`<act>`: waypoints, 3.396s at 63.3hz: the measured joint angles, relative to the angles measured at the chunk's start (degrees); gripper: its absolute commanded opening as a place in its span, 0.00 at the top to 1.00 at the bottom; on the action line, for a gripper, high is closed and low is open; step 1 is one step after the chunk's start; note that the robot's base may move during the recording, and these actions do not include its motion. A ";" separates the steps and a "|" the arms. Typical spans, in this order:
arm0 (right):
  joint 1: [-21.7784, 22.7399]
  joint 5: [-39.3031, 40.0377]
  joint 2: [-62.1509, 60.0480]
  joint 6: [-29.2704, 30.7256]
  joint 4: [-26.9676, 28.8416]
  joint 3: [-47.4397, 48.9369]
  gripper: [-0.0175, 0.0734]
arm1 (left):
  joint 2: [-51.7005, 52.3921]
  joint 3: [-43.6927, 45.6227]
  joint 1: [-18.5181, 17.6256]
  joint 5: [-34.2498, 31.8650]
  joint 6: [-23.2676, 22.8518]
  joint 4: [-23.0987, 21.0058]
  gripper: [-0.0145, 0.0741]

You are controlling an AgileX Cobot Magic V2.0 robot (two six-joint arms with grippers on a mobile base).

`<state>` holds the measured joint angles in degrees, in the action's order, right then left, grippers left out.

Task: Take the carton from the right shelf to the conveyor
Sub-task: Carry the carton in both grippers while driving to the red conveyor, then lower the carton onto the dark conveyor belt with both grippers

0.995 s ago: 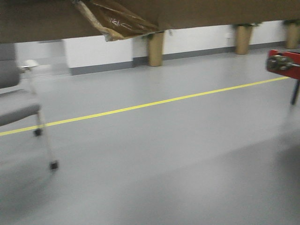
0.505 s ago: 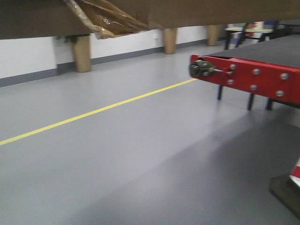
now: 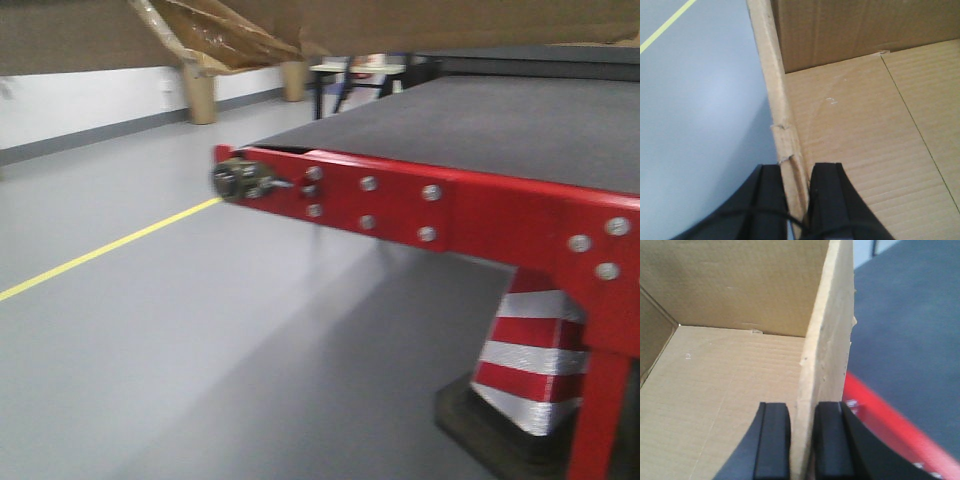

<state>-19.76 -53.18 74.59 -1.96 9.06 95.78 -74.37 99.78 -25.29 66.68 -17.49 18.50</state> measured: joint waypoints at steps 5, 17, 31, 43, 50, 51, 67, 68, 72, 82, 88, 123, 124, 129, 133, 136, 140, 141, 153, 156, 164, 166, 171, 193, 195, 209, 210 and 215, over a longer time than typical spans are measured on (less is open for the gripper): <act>0.00 0.00 0.00 0.00 0.00 0.00 0.88 | 0.00 0.00 0.00 -0.22 -0.11 0.09 0.85; 0.00 0.00 0.00 0.00 0.00 0.00 0.88 | 0.00 0.00 0.00 -0.33 -0.11 0.12 0.85; 0.00 0.10 0.00 0.00 0.00 0.00 0.88 | -0.09 0.00 -0.20 -0.66 -0.11 0.41 0.85; 0.00 0.10 0.00 -0.10 0.00 0.00 0.88 | -0.11 0.00 -0.25 -0.77 -0.11 0.41 0.85; 0.00 0.10 0.00 -0.10 0.00 0.00 0.88 | -0.11 0.00 -0.25 -0.77 -0.11 0.41 0.85; 0.00 0.10 0.00 -0.10 0.00 0.00 0.88 | -0.11 0.00 -0.25 -0.77 -0.11 0.41 0.85; 0.00 0.10 0.00 -0.10 0.00 0.00 0.88 | -0.22 0.00 -0.25 -0.77 -0.11 0.46 0.85; 0.00 0.10 0.00 -0.10 0.00 0.00 0.88 | -0.22 0.00 -0.25 -0.77 -0.11 0.46 0.85; 0.00 0.10 0.00 -0.10 0.00 0.00 0.88 | -0.22 0.00 -0.25 -0.88 -0.11 0.46 0.85; 0.00 0.10 0.00 -0.10 -0.21 0.00 0.88 | -0.22 0.00 -0.25 -1.83 -0.11 0.58 0.85; 0.00 0.10 0.00 -0.10 -0.21 0.00 0.88 | -0.23 0.00 -0.25 -3.25 -0.11 0.90 0.85; 0.00 0.51 0.00 -0.10 -0.33 0.00 0.88 | -0.23 0.00 -0.25 -3.79 -0.11 1.25 0.85; 0.00 0.51 0.00 -0.10 -0.33 0.00 0.88 | -0.23 0.00 -0.25 -3.79 -0.11 1.25 0.85; 0.00 0.51 0.00 -0.22 -0.33 0.00 0.88 | -0.23 0.00 -0.25 -3.79 -0.11 1.36 0.85; 0.00 0.51 0.00 -0.22 -0.33 0.00 0.88 | -0.23 0.00 -0.25 -3.79 -0.11 1.36 0.85; 0.00 0.51 0.00 -0.22 -0.33 0.00 0.88 | -0.23 0.00 -0.25 -3.88 -0.11 1.36 0.85; 0.00 0.51 0.00 -0.22 -0.33 0.00 0.88 | -0.23 0.00 -0.25 -3.88 -0.11 1.36 0.85; 0.00 0.51 0.00 -0.22 -0.33 0.00 0.88 | -0.23 0.00 -0.25 -3.88 -0.11 1.36 0.85; 0.00 0.51 0.00 -0.22 -0.33 0.00 0.88 | -0.23 0.00 -0.25 -3.88 -0.11 1.36 0.85; 0.00 0.51 0.00 -0.22 -0.33 0.00 0.88 | -0.23 0.00 -0.25 -3.88 -0.11 1.36 0.85; 0.00 0.51 0.00 -0.22 -0.33 0.00 0.88 | -0.33 0.00 -0.25 -3.93 -0.11 1.36 0.85; 0.00 0.51 0.00 -0.22 -0.33 0.00 0.88 | -0.33 0.00 -0.25 -4.04 -0.11 1.21 0.85; 0.00 0.17 0.10 -0.22 -0.38 0.00 0.88 | -0.71 0.00 0.32 -4.28 -0.11 -0.85 0.85; 0.00 -0.40 9.65 -0.33 -1.54 0.00 0.88 | -10.99 0.00 8.02 -7.67 0.33 -8.76 0.85; 0.00 -0.27 11.08 -0.33 -1.80 0.00 0.88 | -12.42 0.00 8.45 -8.05 0.33 -8.76 0.85; 0.11 0.63 18.94 -0.33 -4.08 0.00 0.88 | -20.30 0.00 8.92 -10.01 0.44 -8.52 0.85; 0.11 0.63 19.52 -0.33 -4.09 0.00 0.88 | -20.69 0.00 9.02 -10.00 0.44 -8.38 0.85; 0.19 0.90 21.06 -0.33 -4.48 0.00 0.81 | -22.50 0.00 9.02 -10.14 0.44 -8.41 0.81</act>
<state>-19.57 -52.28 95.64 -2.28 4.58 95.78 -96.88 99.78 -16.27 56.54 -17.05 10.09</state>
